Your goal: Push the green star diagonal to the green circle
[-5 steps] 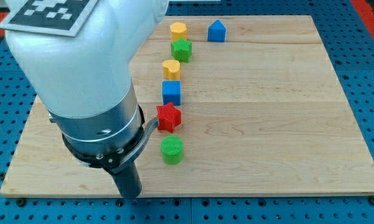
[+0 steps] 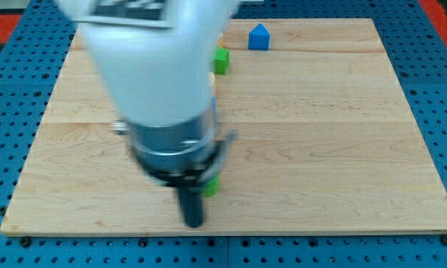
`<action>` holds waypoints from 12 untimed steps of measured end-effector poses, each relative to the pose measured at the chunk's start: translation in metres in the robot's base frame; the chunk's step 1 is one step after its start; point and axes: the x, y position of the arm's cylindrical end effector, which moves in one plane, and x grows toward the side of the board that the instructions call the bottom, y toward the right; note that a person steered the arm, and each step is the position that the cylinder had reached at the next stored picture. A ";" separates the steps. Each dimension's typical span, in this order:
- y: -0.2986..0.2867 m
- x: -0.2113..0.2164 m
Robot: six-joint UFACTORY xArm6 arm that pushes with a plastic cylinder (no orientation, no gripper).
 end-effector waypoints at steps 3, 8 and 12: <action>0.058 -0.216; -0.018 -0.297; -0.053 -0.257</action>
